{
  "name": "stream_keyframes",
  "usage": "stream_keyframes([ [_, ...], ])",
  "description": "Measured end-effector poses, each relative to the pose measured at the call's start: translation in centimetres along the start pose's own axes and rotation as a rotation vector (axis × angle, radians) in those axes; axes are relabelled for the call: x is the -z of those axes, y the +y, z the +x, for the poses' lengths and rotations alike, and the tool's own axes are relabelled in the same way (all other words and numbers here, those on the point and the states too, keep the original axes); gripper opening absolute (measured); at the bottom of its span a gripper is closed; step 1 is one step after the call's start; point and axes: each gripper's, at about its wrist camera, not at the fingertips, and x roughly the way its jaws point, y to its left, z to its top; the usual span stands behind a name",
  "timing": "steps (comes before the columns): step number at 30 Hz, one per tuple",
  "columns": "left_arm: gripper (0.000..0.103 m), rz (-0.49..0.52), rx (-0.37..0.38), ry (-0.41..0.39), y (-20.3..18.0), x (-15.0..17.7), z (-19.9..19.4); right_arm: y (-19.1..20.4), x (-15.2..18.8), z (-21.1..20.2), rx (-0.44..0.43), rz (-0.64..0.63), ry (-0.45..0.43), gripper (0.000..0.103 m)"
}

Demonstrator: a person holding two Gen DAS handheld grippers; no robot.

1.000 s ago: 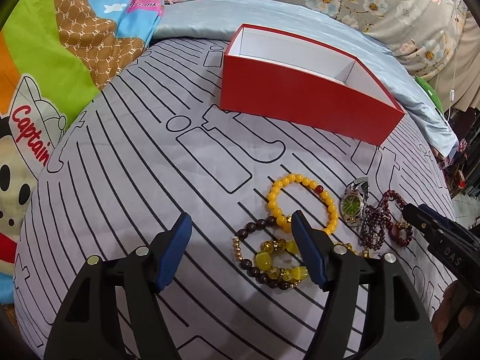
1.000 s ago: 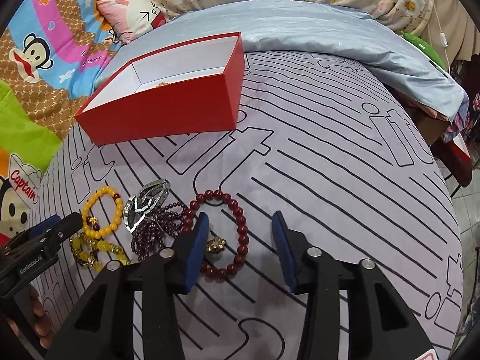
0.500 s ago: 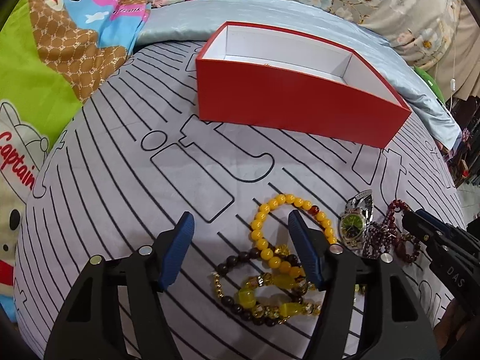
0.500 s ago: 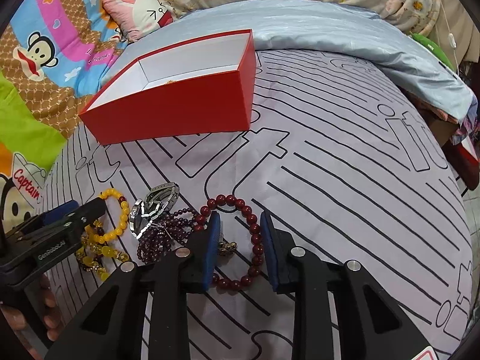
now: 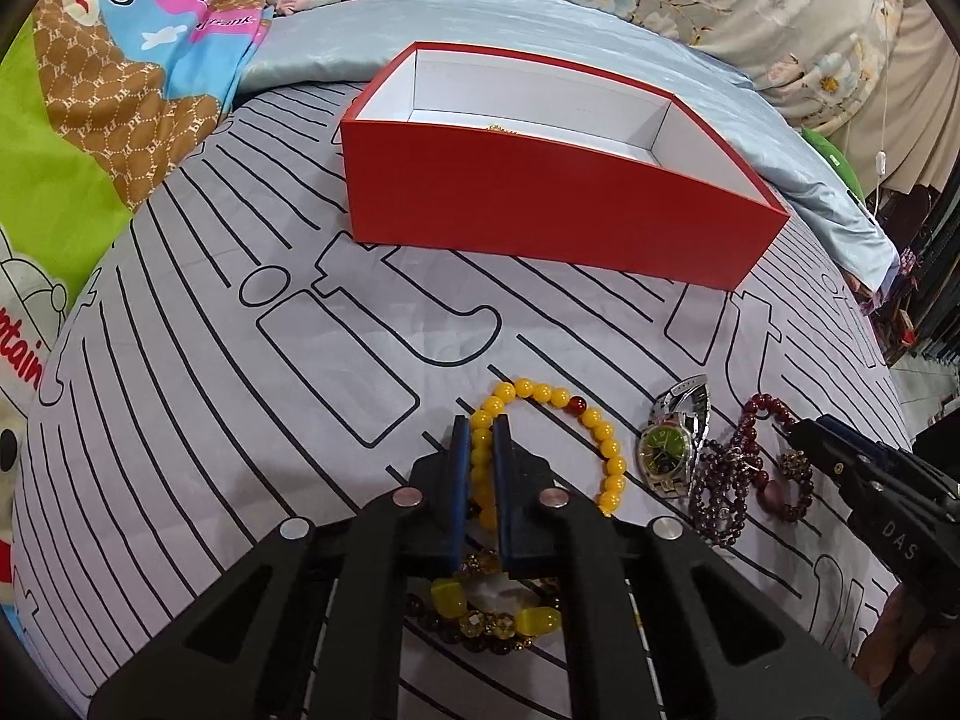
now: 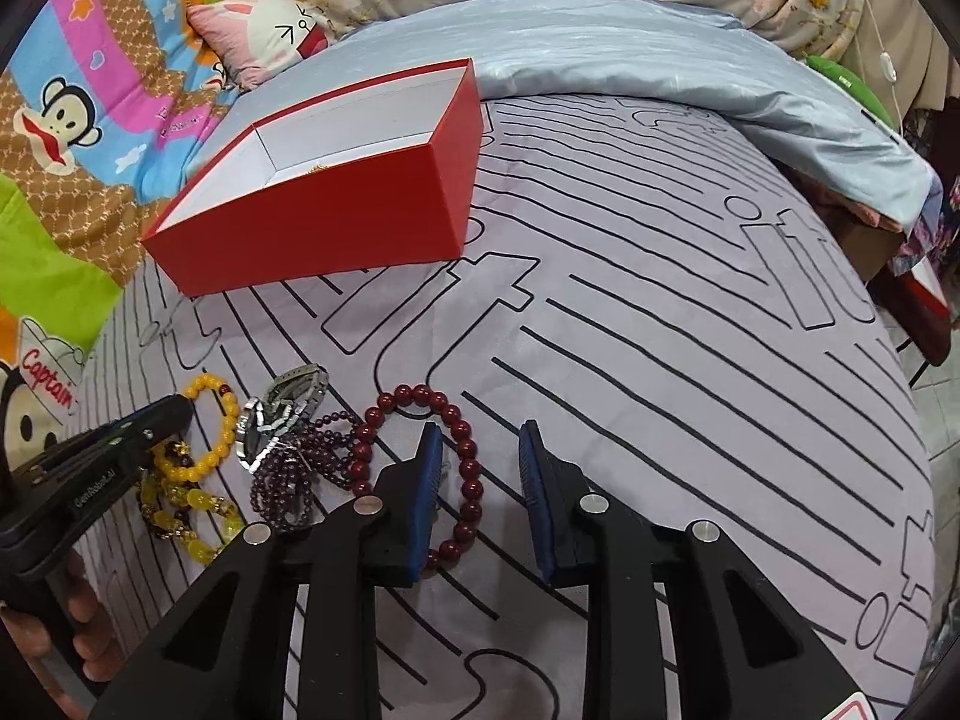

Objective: Organize jewelry
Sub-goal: 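Grasp the amber bead bracelet with the left tool while the right tool grasps the red bead bracelet, then carry both bead bracelets into the red box and open both tools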

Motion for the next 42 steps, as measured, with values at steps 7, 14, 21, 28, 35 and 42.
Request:
stream_keyframes([
  [7,0.007,-0.006,0.009,-0.001,-0.3,0.2,-0.7,0.7,0.3,0.3,0.015,-0.045,0.002,0.012],
  [14,0.007,-0.005,0.011,0.005,-0.5,0.3,-0.9,0.9,0.4,0.4,-0.012,-0.051,0.017,0.012],
  [21,0.007,-0.031,0.029,0.01,0.0,0.5,-1.0,0.8,0.2,0.4,-0.032,-0.04,0.03,0.008],
  [28,0.007,-0.038,0.046,-0.022,0.1,0.1,-2.5,0.8,-0.5,-2.4,-0.091,-0.006,-0.035,0.008],
  [35,0.007,-0.02,0.061,-0.063,-0.7,-0.2,-4.9,1.4,-1.2,-6.0,-0.128,-0.004,-0.101,0.008],
  [42,0.007,-0.018,0.083,-0.085,-0.9,-0.2,-7.0,1.4,-1.3,-9.0,-0.174,0.011,-0.145,0.008],
])
